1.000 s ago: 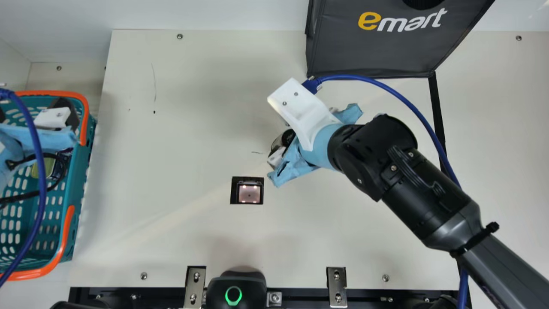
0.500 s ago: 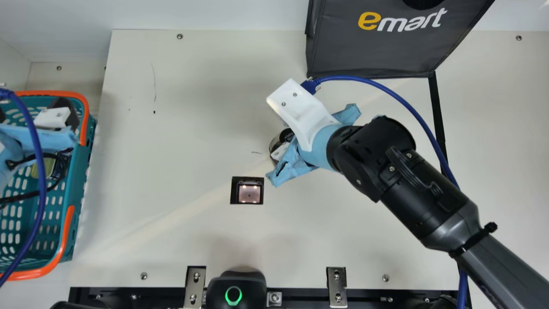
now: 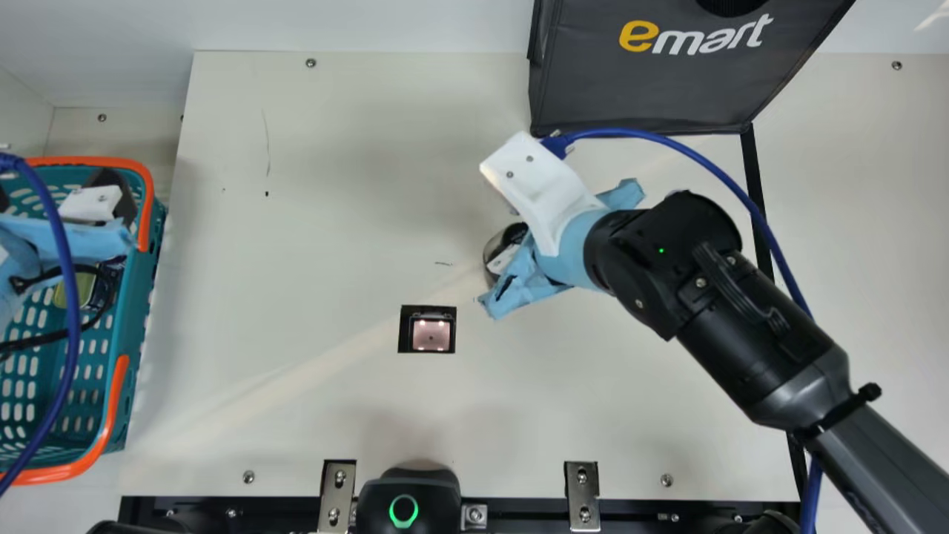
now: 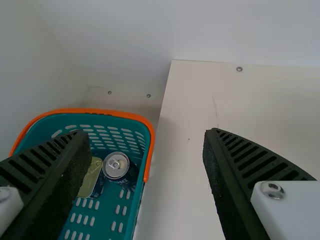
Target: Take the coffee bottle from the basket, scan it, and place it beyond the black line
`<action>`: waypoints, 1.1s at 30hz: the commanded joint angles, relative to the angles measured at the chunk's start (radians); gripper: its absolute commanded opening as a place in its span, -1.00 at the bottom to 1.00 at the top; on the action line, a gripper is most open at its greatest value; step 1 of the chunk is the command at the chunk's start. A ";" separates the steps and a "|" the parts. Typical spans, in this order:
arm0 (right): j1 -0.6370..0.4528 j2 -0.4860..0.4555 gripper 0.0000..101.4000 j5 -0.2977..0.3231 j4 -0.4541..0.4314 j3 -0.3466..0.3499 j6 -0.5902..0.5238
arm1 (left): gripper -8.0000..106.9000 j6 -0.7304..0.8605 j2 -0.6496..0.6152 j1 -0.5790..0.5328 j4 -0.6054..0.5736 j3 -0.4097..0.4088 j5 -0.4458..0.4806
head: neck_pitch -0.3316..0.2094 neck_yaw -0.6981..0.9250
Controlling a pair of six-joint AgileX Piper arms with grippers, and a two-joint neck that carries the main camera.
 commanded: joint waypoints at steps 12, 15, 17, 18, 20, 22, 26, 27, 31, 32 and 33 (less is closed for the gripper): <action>-0.085 -0.040 -1.00 -0.006 -0.011 -0.012 -0.002 | 0.71 0.000 0.000 0.000 0.000 0.000 0.000 | -0.026 -0.001; -0.106 -0.044 -1.00 -0.002 -0.010 -0.017 -0.008 | 0.71 0.000 0.000 0.000 0.000 0.000 0.000 | -0.026 -0.001; -0.121 -0.047 -1.00 0.001 -0.008 -0.021 -0.013 | 0.71 0.000 0.000 0.000 0.000 0.000 0.000 | -0.026 -0.001; -0.128 -0.048 -1.00 0.003 -0.007 -0.023 -0.015 | 0.71 0.000 0.000 0.000 0.000 0.000 0.000 | -0.026 -0.001; -0.144 -0.049 -1.00 0.006 -0.005 -0.028 -0.021 | 0.71 0.000 0.000 0.000 0.000 0.000 0.000 | -0.026 -0.001; -0.161 -0.051 -1.00 0.009 -0.004 -0.032 -0.026 | 0.71 0.000 0.000 0.000 0.000 0.000 0.000 | -0.026 -0.048; -0.197 -0.054 -1.00 0.013 -0.001 -0.039 -0.035 | 0.71 0.000 0.000 0.000 0.000 0.000 0.000 | -0.026 -0.141; -0.207 -0.054 -1.00 0.015 0.000 -0.040 -0.037 | 0.71 0.000 0.000 0.000 0.000 0.000 0.000 | -0.026 -0.165; -0.254 -0.060 -1.00 0.019 0.003 -0.042 -0.049 | 0.71 0.000 0.000 0.000 0.000 0.000 0.000 | -0.026 -0.258; -0.268 -0.061 -1.00 0.020 0.005 -0.042 -0.053 | 0.71 0.000 0.000 0.000 0.000 0.000 0.000 | -0.026 -0.281; -0.282 -0.063 -1.00 0.021 0.006 -0.042 -0.057 | 0.71 0.000 0.000 0.000 0.000 0.000 0.000 | -0.026 -0.305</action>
